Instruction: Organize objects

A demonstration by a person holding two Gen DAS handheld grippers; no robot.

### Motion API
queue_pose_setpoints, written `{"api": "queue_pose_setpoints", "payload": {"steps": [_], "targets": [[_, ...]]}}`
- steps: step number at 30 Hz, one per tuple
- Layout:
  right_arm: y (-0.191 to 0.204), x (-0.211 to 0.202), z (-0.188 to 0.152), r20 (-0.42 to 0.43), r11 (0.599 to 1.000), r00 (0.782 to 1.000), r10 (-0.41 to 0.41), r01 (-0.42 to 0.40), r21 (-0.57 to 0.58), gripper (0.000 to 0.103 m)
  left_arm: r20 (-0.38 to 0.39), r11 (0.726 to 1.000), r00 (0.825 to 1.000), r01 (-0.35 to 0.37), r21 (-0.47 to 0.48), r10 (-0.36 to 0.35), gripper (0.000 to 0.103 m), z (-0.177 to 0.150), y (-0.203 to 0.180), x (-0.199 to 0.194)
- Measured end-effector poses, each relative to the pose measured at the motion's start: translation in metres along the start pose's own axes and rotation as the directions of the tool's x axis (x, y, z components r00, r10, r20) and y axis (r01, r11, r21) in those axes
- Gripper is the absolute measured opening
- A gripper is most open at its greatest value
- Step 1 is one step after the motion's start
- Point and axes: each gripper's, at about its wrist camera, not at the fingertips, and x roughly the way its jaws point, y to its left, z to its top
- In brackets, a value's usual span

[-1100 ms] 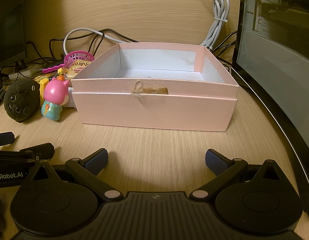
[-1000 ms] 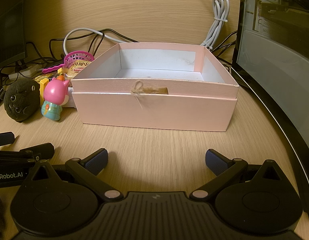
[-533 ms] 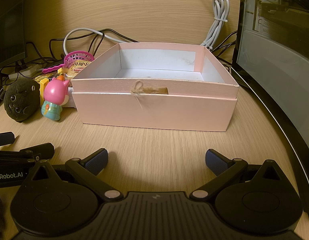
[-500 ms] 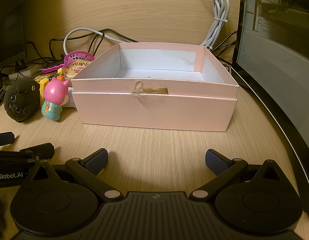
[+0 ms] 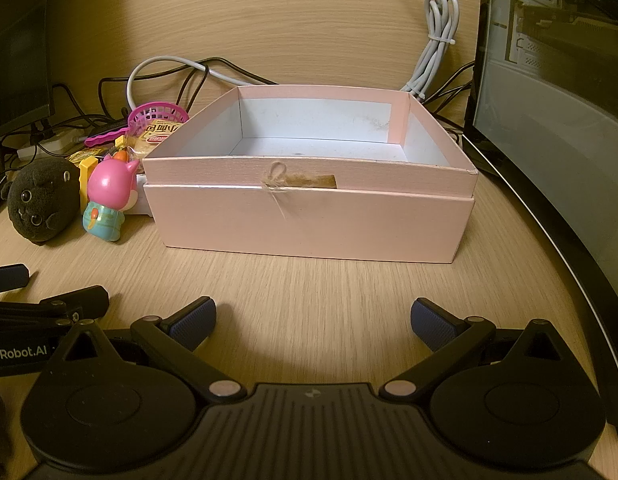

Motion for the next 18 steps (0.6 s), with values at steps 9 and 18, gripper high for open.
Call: {"api": "queue_pose_setpoints", "payload": {"steps": [9,18], "targets": [[-0.0005,0.0002,0.0000,0.000,1.000,1.000,0.000,0.000,0.000,0.103,0.000,1.000,1.000,0.000,0.000,0.000,0.101,0.0000,0.0001,0.0000],[-0.0022,0.0006,0.0019,-0.037,1.000,0.999,0.026,-0.027,-0.016,0.103,-0.007,0.999,0.999,0.040,-0.026,-0.041,0.097,0.0015,0.0080,-0.0068]]}}
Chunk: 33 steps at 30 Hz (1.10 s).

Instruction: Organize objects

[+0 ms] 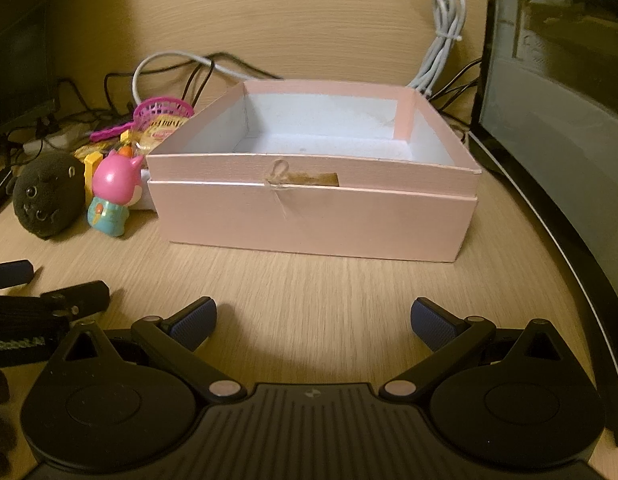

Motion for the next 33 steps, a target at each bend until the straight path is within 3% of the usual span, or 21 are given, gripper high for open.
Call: {"api": "queue_pose_setpoints", "payload": {"steps": [2,6,10,13,17,18,22,24,26,30,33], "targets": [[-0.001,0.001,0.004,-0.039,1.000,0.999,0.012,-0.013,-0.010,0.103,0.019,1.000,1.000,0.016,-0.007,-0.015,0.097,0.008,0.012,-0.014],[-0.001,0.000,0.004,-0.050,1.000,0.999,0.018,-0.019,-0.023,0.103,0.152,0.993,0.981,-0.112,-0.035,0.116,0.097,0.039,0.036,-0.036],[-0.001,0.000,0.004,-0.055,1.000,0.998,0.014,-0.015,-0.018,0.103,0.035,0.982,0.990,-0.129,-0.135,0.135,0.097,0.074,0.063,-0.004],[0.001,-0.001,0.005,-0.066,1.000,0.998,-0.006,0.006,-0.002,0.103,-0.033,0.986,0.992,-0.125,-0.112,0.122,0.097,0.080,0.068,0.024],[0.002,0.002,0.012,-0.112,1.000,0.994,-0.010,0.010,-0.001,0.103,-0.027,0.995,0.998,-0.067,-0.072,0.065,0.093,0.079,0.067,0.037],[0.002,0.003,0.013,-0.121,1.000,0.993,-0.008,0.008,-0.002,0.103,-0.041,0.997,0.999,-0.039,-0.073,0.036,0.076,0.079,0.069,0.039],[0.010,0.002,0.016,-0.160,0.998,0.986,0.038,-0.046,-0.046,0.103,-0.081,0.998,0.996,-0.052,-0.041,0.049,0.075,0.078,0.069,0.032],[0.021,-0.002,0.015,-0.169,0.995,0.984,0.063,-0.074,-0.060,0.103,-0.092,0.996,0.995,-0.054,-0.071,0.048,0.074,0.072,0.079,0.020],[0.039,-0.010,0.011,-0.123,0.994,0.990,0.069,-0.078,-0.072,0.103,-0.101,0.991,0.995,-0.022,-0.131,0.008,0.074,0.064,0.095,0.006],[0.082,-0.026,0.008,0.057,0.990,0.998,0.024,-0.016,-0.141,0.103,-0.130,0.965,0.989,0.037,-0.259,-0.073,0.074,0.043,0.132,-0.029],[0.111,-0.026,0.014,0.087,0.985,0.996,0.035,-0.019,-0.172,0.103,-0.133,0.947,0.987,0.043,-0.319,-0.090,0.074,0.030,0.155,-0.053]]}}
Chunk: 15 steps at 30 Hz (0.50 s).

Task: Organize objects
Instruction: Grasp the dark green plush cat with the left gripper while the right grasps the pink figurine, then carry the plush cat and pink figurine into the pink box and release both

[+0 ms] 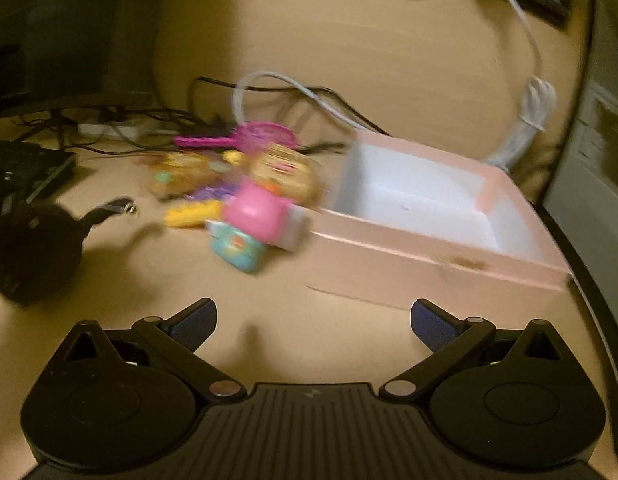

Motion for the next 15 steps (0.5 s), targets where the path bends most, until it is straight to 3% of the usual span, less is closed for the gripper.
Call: {"api": "queue_pose_setpoints", "payload": {"steps": [4,6,11,13,14,15], "targets": [[0.026,0.011,0.012,0.035,0.999,0.999,-0.035,0.035,-0.008,0.102,0.024,1.000,1.000,-0.016,-0.014,0.016,0.074,-0.004,0.028,-0.035],[0.037,0.020,0.018,0.042,0.998,0.997,-0.057,0.058,-0.008,0.088,0.046,1.000,0.999,-0.020,-0.015,0.021,0.074,-0.005,0.043,-0.054],[0.054,0.054,0.035,0.044,0.994,0.993,-0.111,0.110,0.005,0.084,0.073,1.000,0.997,-0.002,-0.020,0.003,0.074,-0.008,0.074,-0.082],[0.064,0.068,0.038,0.036,0.992,0.992,-0.122,0.123,-0.014,0.068,0.078,1.000,0.997,0.004,-0.022,-0.002,0.074,-0.011,0.081,-0.085],[0.068,0.073,0.039,0.015,0.991,0.991,-0.131,0.132,-0.030,0.052,0.072,1.000,0.997,0.007,-0.024,-0.006,0.074,-0.012,0.082,-0.084],[0.069,0.074,0.041,-0.007,0.991,0.991,-0.133,0.132,-0.037,0.051,0.061,1.000,0.998,0.016,-0.018,-0.015,0.074,-0.015,0.084,-0.084]]}}
